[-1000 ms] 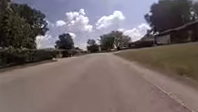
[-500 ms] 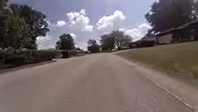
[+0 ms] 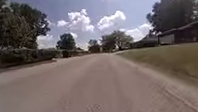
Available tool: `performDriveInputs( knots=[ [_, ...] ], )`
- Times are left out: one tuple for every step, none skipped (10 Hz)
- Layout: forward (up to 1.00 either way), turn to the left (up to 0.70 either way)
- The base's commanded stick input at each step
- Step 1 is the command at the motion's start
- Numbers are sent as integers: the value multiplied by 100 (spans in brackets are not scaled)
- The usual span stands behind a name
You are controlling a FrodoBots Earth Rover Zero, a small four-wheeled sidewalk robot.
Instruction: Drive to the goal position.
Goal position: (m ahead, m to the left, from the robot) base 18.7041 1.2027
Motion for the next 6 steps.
performDriveInputs(
  knots=[
    [70, 0],
    [70, 0],
    [70, 0],
    [70, 0],
    [70, 0],
    [70, 0]
  ],
)
